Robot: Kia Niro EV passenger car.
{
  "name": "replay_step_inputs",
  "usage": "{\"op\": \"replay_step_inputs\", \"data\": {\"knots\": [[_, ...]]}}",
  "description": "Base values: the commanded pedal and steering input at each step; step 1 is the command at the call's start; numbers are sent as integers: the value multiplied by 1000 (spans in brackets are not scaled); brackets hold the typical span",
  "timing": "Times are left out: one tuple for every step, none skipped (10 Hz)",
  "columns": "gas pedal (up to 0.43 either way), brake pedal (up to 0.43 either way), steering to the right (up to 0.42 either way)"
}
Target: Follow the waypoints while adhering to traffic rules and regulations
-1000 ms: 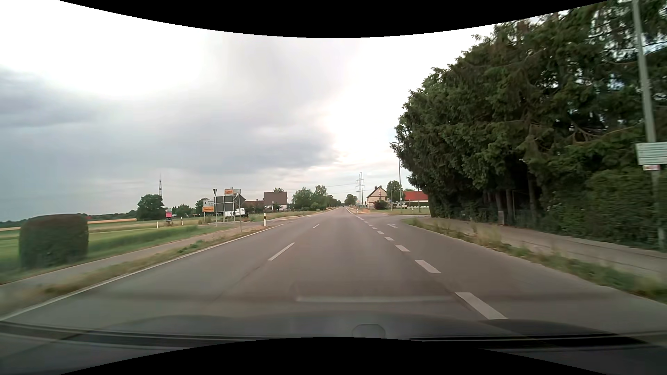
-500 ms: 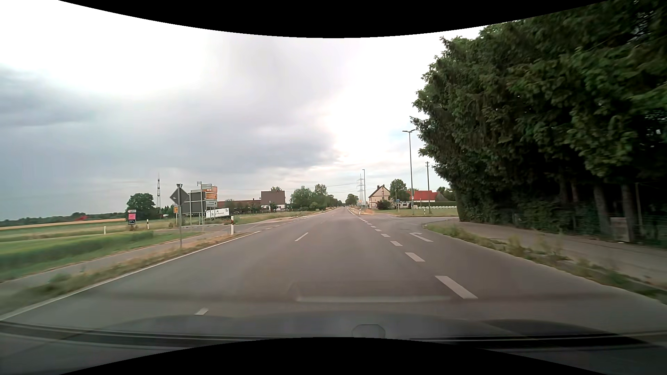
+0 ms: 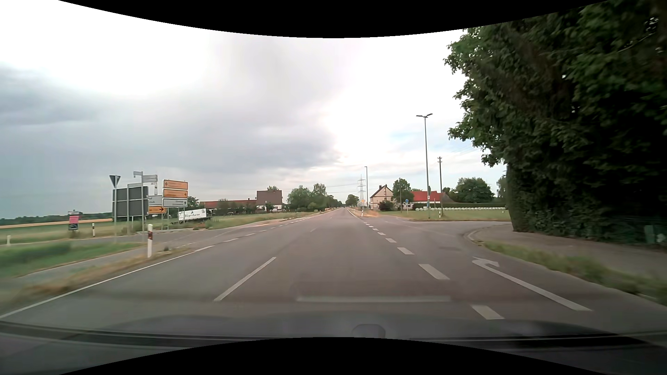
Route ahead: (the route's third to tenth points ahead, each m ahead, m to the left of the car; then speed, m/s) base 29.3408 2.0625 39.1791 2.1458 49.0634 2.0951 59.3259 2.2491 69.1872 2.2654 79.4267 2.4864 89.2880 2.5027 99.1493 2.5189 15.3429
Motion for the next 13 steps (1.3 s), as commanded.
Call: {"op": "replay_step_inputs", "data": {"knots": [[169, 0, -3], [169, 0, -3], [169, 0, -3], [169, 0, -3], [169, 0, -3], [169, 0, -3], [169, 0, -3], [169, 0, -3], [169, 0, -3], [169, 0, -3], [169, 0, -3], [169, 0, -3], [169, 0, -3]]}}
